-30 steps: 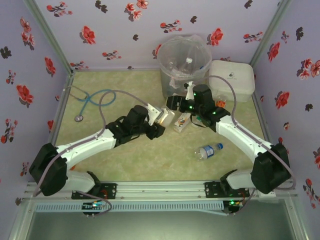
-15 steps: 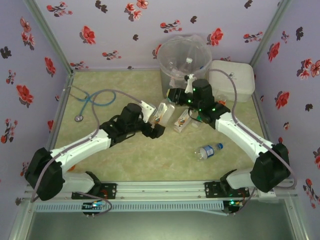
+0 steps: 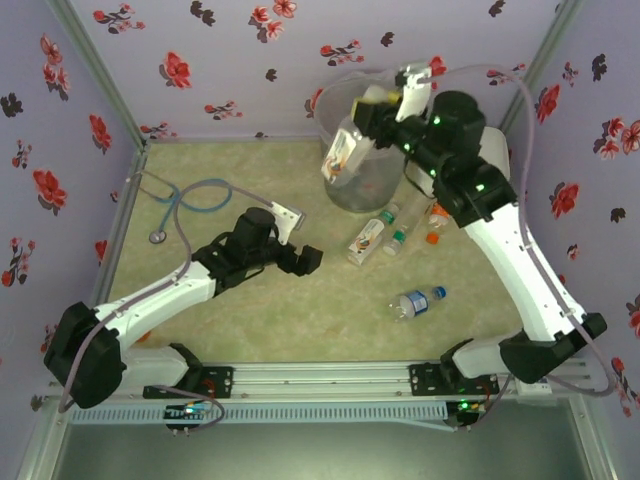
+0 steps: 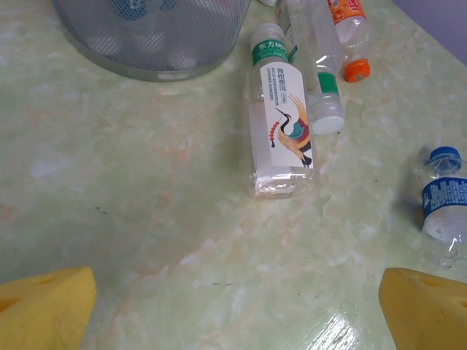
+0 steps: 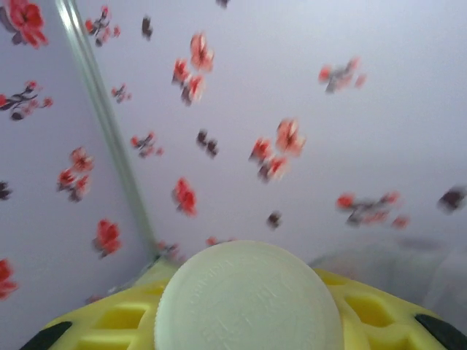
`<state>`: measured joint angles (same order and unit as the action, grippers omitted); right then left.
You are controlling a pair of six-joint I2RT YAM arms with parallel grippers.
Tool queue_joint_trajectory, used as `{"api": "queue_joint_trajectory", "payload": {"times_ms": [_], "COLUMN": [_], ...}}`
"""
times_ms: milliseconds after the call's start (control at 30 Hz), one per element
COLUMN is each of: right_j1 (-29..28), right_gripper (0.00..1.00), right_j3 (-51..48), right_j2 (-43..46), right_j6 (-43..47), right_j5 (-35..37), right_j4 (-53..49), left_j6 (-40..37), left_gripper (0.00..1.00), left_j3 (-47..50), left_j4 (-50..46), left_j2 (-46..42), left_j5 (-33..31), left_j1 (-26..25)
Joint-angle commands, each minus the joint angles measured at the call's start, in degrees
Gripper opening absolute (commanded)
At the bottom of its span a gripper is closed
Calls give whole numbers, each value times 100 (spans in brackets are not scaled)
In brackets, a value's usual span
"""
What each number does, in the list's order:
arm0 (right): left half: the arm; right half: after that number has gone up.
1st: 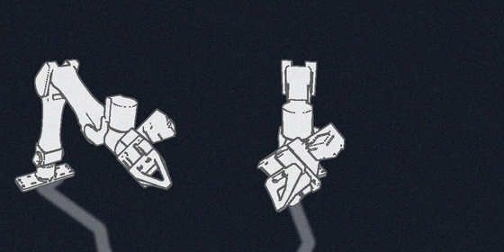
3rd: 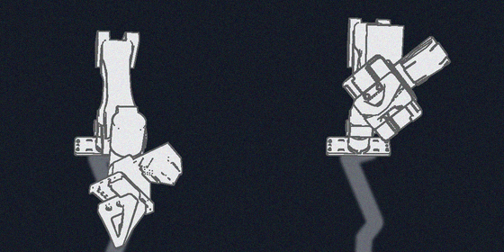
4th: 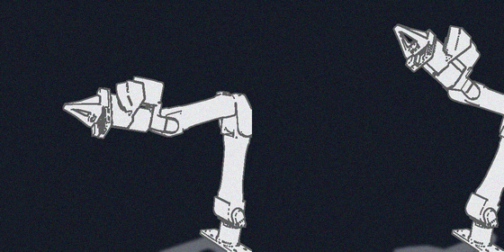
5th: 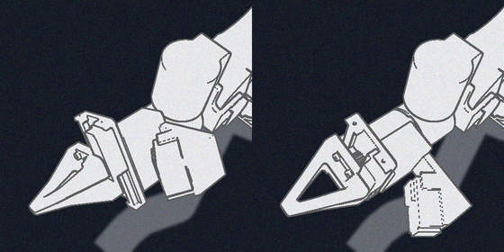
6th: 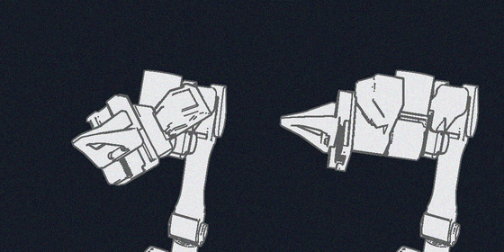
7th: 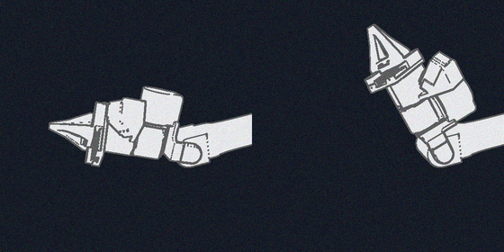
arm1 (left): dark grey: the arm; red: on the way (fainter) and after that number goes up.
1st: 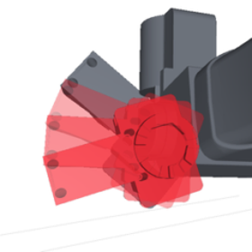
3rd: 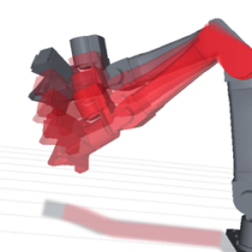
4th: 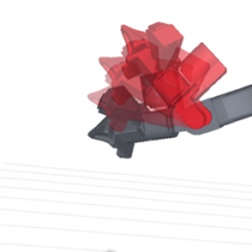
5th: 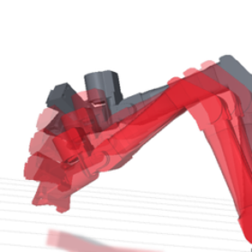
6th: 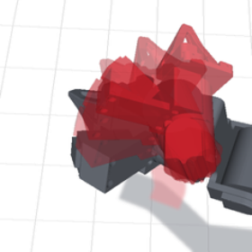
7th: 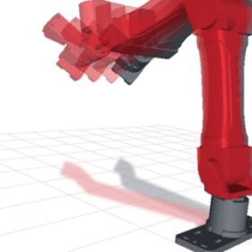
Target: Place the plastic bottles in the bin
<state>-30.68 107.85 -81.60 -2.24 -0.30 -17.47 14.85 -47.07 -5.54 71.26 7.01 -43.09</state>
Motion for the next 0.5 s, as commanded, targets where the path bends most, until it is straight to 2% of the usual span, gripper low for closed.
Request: {"api": "queue_joint_trajectory", "payload": {"times_ms": [0,167,300,467], "right_j1": [285,816,1050,1260], "right_gripper": [0,0,0,0], "right_j3": [422,1379,2020,2010], "right_j2": [-669,-1764,-2539,-3160], "right_j6": [978,936,561,116], "right_j5": [629,664,316,-790], "right_j4": [104,63,-388,-677], "left_j6": [343,448,474,570], "left_gripper": [100,100,100,100], "left_j3": [-30,25,105,274], "left_j4": [140,5,-204,-292], "left_j2": [-104,-178,-336,-576], "left_j5": [-128,-208,-317,-385], "left_j1": [46,46,46,46]}}
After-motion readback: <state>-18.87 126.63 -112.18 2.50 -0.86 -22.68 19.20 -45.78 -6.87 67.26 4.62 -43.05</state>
